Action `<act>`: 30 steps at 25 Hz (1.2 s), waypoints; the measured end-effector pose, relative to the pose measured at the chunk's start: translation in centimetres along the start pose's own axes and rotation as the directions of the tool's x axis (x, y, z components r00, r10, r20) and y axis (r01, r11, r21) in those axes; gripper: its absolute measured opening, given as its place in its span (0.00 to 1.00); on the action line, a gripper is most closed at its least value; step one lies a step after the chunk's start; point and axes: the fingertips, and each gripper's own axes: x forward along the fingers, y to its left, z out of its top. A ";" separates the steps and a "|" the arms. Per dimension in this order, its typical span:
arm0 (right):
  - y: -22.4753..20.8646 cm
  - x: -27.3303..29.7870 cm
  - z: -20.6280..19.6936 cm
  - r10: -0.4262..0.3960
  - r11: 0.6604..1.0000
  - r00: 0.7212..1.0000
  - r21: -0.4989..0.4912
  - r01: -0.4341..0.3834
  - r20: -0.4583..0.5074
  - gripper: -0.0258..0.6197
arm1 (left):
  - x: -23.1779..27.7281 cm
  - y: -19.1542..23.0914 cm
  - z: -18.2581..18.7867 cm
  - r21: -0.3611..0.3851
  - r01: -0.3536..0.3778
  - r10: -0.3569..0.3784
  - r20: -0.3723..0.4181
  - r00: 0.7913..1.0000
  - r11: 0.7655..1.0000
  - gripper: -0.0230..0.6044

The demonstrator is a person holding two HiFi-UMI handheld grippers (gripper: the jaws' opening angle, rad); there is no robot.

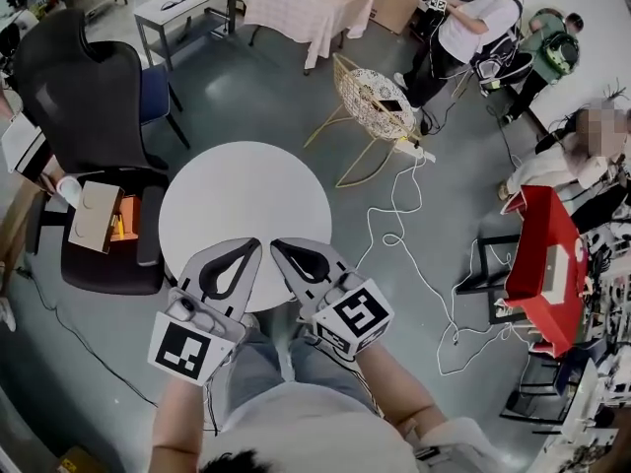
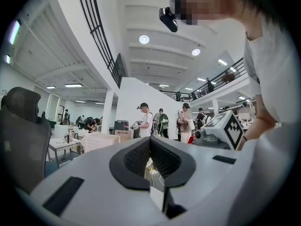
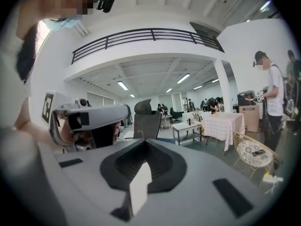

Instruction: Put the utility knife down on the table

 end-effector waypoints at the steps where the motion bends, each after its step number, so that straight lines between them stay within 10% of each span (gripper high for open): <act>1: 0.3 -0.9 0.7 0.010 1.000 1.000 -0.011 -0.010 0.018 0.05 | 0.0 -0.7 0.2 0.004 -0.003 0.003 0.003 1.000 1.000 0.05; 30: 3.5 -12.1 6.1 0.204 0.974 0.962 -0.137 -0.181 0.180 0.05 | -0.6 -10.6 2.4 0.061 -0.136 0.134 0.043 0.990 0.989 0.05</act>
